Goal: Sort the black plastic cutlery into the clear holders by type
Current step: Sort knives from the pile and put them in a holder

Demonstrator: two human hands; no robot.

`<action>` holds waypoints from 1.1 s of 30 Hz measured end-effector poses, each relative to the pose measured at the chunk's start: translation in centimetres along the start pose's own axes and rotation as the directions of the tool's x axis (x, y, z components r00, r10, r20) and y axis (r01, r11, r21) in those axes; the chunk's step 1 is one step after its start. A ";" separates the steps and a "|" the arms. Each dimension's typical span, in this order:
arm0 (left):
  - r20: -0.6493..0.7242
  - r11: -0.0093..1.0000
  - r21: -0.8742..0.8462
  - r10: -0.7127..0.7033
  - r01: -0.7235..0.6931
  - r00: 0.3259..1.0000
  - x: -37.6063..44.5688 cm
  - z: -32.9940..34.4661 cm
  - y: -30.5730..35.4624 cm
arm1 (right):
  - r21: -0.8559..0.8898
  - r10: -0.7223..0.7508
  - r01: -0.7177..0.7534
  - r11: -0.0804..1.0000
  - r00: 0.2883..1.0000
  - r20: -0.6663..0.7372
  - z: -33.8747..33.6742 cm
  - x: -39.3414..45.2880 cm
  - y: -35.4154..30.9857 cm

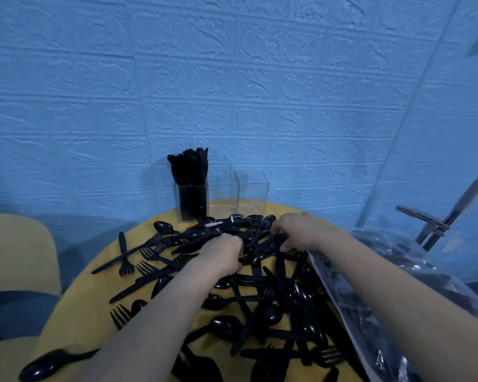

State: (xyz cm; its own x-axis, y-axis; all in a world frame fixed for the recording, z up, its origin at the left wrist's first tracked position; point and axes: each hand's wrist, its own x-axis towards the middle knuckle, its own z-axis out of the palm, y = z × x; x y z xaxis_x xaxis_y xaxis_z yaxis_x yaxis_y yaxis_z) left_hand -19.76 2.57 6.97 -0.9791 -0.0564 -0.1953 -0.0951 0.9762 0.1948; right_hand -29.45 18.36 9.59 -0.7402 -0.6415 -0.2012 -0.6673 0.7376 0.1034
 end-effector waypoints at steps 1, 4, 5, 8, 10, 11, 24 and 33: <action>0.003 1.000 0.008 -0.009 0.009 1.000 -0.1 -0.1 0.1 | 0.007 -0.001 0.001 1.000 1.000 0.011 0.3 -0.1 0.0; 0.013 0.999 0.034 -0.027 0.027 1.000 -0.5 -0.3 0.1 | 0.041 0.012 -0.012 0.999 1.000 0.007 0.8 -0.5 0.2; 0.011 0.999 0.027 -0.037 0.036 0.999 -0.6 -0.3 0.0 | 0.055 0.019 -0.018 0.998 1.000 -0.015 0.8 -0.7 0.3; -0.017 0.994 -0.090 -0.069 0.067 0.997 -1.0 -0.4 -0.7 | 0.151 0.062 -0.047 0.987 0.994 -0.092 0.7 -1.4 1.0; -0.059 0.978 -0.194 -0.092 0.079 0.994 -1.4 -0.7 -1.1 | 0.224 0.091 -0.064 0.972 0.989 -0.115 0.7 -1.5 1.5; -0.083 0.968 -0.240 -0.100 0.078 0.992 -1.6 -0.9 -1.3 | 0.251 0.098 -0.066 0.966 0.989 -0.115 0.8 -1.5 1.8; -0.144 0.881 -0.452 -0.225 0.139 0.964 -4.4 -0.5 -3.9 | 0.007 -0.036 0.038 0.999 0.982 -0.184 2.5 1.4 -0.3; -0.148 0.872 -0.452 -0.280 0.187 0.949 -5.8 0.3 -4.9 | -0.211 -0.256 0.224 0.951 0.956 -0.140 2.4 1.0 -1.2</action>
State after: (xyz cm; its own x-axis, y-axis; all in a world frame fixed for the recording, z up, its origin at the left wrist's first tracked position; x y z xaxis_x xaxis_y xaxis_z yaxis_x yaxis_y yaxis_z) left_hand -13.55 -1.87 6.89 -0.9288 -0.3576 -0.0978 -0.3472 0.7466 0.5675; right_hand -29.25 17.34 6.91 -0.5483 -0.8322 -0.0828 -0.8182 0.5134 0.2586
